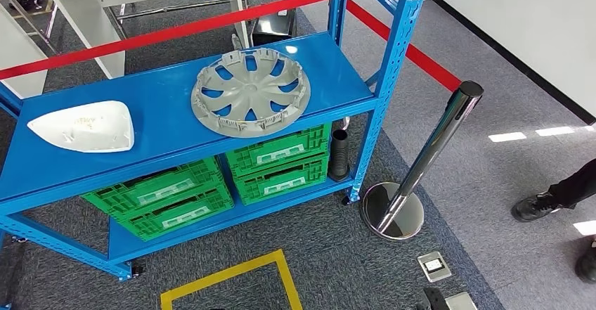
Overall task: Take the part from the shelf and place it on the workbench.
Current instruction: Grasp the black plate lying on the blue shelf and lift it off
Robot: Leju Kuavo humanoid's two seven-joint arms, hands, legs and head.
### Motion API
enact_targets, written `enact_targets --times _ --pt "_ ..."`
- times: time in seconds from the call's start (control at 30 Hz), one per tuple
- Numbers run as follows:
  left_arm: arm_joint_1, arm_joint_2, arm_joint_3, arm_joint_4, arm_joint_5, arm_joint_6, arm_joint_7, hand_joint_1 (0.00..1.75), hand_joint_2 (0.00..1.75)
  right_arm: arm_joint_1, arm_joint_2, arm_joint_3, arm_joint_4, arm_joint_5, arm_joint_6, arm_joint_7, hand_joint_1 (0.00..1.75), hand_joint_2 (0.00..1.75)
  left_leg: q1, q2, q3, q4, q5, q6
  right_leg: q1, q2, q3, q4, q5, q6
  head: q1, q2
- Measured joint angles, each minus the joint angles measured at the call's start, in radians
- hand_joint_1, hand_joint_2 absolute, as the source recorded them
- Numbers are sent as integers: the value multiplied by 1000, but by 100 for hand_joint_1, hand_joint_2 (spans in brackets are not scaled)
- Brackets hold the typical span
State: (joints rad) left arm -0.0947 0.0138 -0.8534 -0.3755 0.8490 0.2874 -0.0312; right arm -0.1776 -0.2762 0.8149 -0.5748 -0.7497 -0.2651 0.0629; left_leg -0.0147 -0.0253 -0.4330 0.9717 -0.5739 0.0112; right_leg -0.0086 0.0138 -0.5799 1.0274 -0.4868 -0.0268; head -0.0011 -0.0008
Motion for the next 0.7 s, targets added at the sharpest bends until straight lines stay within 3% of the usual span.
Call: enact_targets --times 0.4,0.7 --pt "-35 0 -131 21 79 22 -10 0 0 -94 -179 13 -263 201 -91 186 0 0 -2 0 0 0 1 2 -2 0 0 0 1 2 0 0" --pt "-54 0 -196 33 115 33 -10 0 0 -233 -310 11 -411 353 -169 352 0 0 -5 0 -1 0 3 4 -5 0 -1 0 3 5 -1 0"
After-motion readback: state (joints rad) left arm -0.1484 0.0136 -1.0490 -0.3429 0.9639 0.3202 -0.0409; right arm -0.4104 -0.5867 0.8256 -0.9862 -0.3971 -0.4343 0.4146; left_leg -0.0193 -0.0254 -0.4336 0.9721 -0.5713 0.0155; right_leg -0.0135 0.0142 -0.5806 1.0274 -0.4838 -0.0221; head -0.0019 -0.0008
